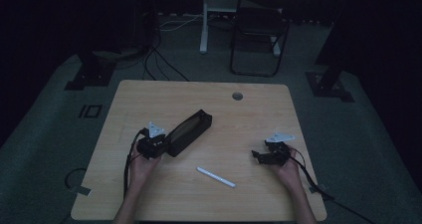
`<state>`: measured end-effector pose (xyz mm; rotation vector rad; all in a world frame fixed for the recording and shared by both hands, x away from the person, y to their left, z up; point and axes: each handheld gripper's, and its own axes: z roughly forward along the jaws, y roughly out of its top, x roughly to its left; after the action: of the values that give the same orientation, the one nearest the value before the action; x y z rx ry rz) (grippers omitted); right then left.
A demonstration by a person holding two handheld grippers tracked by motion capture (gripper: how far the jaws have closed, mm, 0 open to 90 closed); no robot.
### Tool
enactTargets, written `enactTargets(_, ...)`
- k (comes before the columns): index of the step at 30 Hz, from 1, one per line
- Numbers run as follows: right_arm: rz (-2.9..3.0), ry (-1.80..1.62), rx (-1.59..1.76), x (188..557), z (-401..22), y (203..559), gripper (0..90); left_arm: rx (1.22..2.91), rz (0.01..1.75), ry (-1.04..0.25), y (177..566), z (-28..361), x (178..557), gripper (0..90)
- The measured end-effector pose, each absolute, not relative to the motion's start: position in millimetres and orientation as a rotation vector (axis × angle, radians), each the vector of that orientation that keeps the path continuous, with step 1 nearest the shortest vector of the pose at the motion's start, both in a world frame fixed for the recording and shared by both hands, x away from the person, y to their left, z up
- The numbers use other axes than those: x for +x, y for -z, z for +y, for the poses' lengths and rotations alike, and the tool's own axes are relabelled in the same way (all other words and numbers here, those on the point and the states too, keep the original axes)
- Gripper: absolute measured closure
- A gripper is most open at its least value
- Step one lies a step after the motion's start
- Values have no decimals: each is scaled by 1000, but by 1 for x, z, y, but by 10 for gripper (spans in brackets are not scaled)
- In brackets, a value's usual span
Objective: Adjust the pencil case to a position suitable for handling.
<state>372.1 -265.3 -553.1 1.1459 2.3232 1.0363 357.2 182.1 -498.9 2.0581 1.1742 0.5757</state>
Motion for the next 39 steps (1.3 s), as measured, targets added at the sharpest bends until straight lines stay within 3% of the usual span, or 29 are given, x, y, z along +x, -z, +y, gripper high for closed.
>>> enactTargets(11, 2323, -1036, 1146, 372, -265, 553, 230, 2105, 982, -506, 502, 173, 357, 686)
enactTargets(36, 2323, -1036, 1146, 372, -265, 553, 230, 2183, 806, -436, 500, 171, 356, 694)
enactTargets(39, 2323, -1036, 1146, 372, -265, 553, 230, 2163, 849, -457, 500, 172, 356, 600)
